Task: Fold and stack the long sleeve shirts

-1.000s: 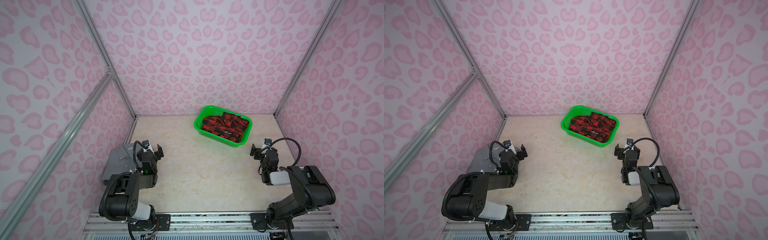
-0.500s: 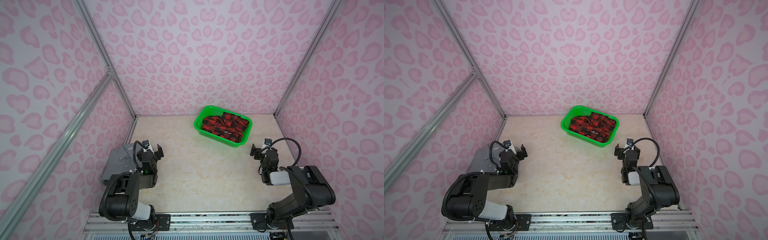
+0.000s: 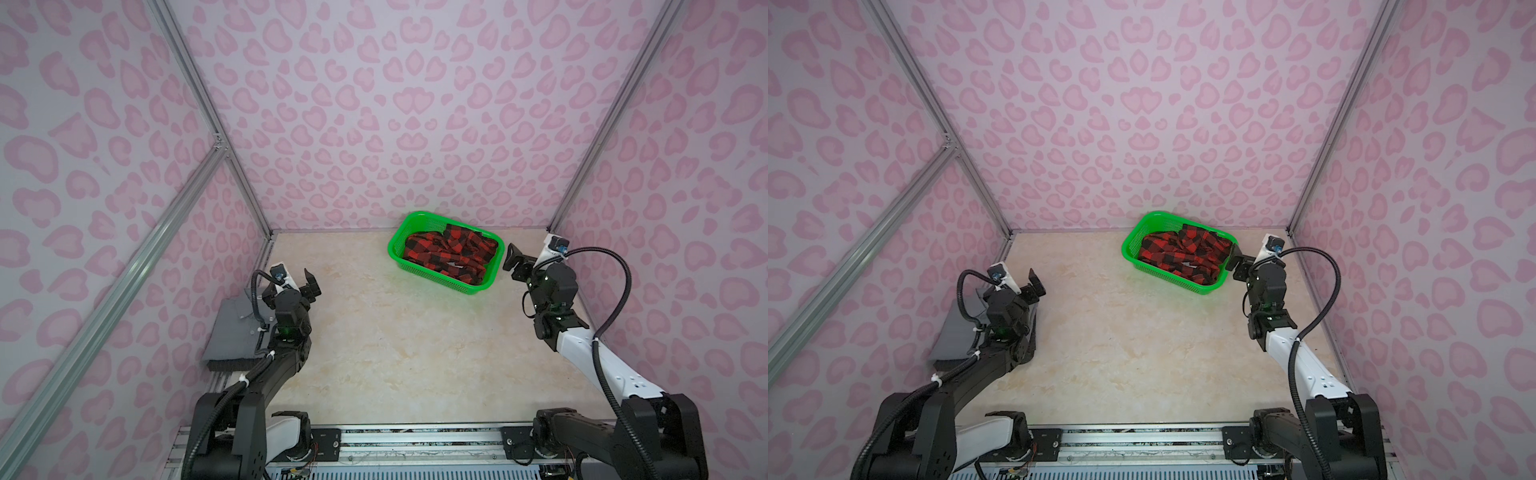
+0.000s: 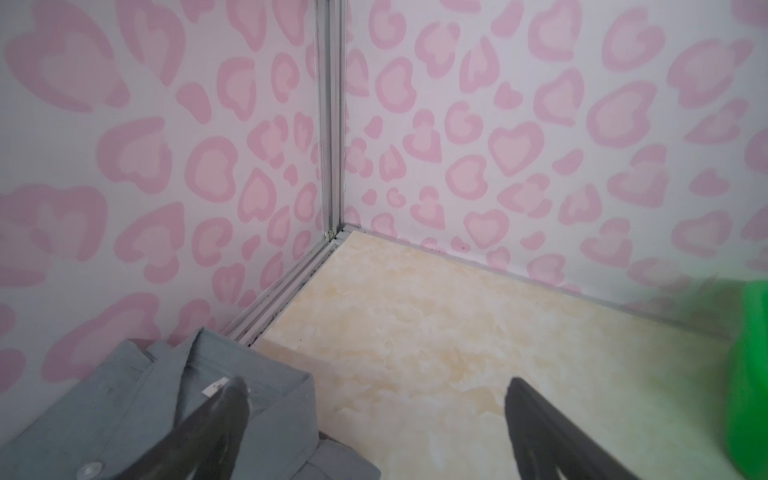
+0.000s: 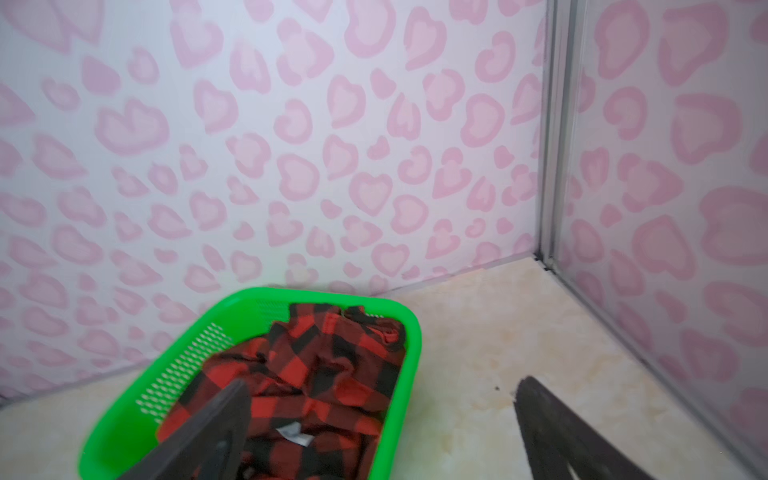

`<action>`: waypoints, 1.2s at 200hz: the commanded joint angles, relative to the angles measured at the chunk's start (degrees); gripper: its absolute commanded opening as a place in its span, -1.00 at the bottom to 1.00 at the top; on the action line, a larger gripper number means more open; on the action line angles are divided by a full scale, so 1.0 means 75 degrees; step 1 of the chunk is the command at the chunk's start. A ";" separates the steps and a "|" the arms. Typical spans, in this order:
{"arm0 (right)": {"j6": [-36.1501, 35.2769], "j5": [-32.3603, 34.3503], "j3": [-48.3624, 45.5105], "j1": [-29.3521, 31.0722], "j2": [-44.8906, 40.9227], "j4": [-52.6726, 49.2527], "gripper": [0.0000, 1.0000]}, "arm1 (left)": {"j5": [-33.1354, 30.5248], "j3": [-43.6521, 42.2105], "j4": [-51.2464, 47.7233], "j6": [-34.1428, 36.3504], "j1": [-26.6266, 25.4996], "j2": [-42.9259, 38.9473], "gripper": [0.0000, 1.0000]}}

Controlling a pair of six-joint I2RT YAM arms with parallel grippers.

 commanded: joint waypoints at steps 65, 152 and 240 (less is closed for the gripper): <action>0.0576 -0.0268 0.3849 0.1558 0.1992 -0.5066 1.00 | 0.1268 0.2428 -0.4577 -0.2586 0.0108 -0.1378 0.94; -0.0570 0.1750 0.7463 0.2432 0.5737 -0.7843 1.00 | 0.3404 0.2984 -0.7951 -0.2391 0.0080 -0.1417 0.95; -0.0572 0.1357 1.1092 0.2385 0.9409 -1.0032 0.92 | 0.3733 0.2815 -0.8290 -0.2293 0.0053 -0.1481 0.95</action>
